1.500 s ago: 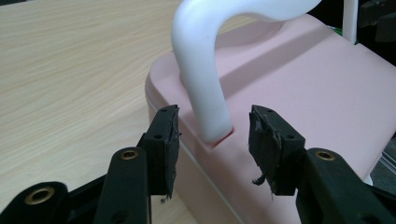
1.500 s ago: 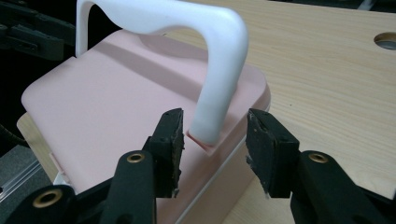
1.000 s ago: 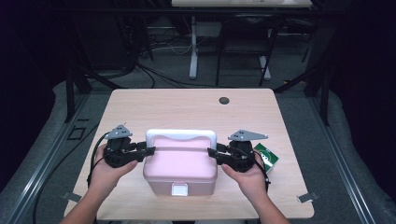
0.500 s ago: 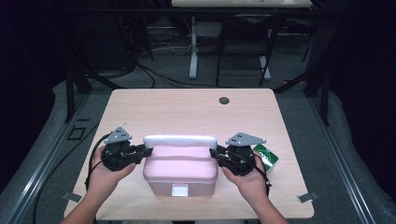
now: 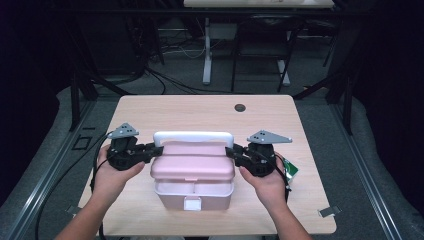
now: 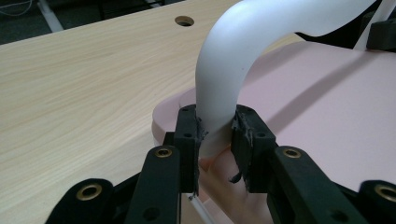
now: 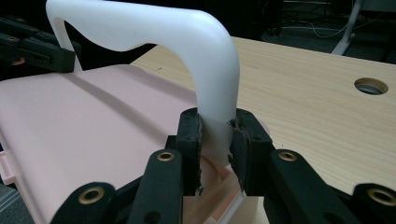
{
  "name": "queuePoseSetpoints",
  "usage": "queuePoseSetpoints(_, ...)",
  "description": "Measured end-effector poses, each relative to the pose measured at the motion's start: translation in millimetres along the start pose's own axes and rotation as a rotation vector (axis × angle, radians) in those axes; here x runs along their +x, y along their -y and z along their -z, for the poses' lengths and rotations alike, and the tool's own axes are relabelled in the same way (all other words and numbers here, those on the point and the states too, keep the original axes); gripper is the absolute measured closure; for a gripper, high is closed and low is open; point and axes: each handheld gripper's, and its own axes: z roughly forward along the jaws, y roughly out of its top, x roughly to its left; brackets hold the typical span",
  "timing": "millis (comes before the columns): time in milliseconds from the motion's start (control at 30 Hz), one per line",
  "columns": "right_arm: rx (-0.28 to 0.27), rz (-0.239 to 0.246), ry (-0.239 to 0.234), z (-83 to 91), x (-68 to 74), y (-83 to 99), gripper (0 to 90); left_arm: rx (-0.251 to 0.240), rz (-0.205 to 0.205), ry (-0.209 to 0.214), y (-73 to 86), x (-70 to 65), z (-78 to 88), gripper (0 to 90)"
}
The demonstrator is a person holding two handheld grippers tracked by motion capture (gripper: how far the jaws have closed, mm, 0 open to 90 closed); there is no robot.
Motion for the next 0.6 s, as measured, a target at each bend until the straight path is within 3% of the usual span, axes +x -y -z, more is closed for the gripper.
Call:
queuePoseSetpoints(133,-0.003,-0.002,0.001,0.3,0.3,0.1,74.2,-0.002,-0.01,0.013,1.8,1.2,2.9,70.6)
queuePoseSetpoints(300,-0.004,-0.009,-0.006,0.2,-0.5,-0.2,74.2,-0.016,-0.023,0.015,10.3,4.0,21.8,69.9)
queuePoseSetpoints(400,0.0,-0.015,-0.008,0.1,-0.9,-1.5,74.2,-0.013,-0.019,0.0,21.0,6.3,33.3,71.3)
queuePoseSetpoints(600,0.002,-0.02,-0.01,-0.2,-1.3,-3.6,74.1,0.002,0.0,0.029,47.8,4.9,43.6,78.1)
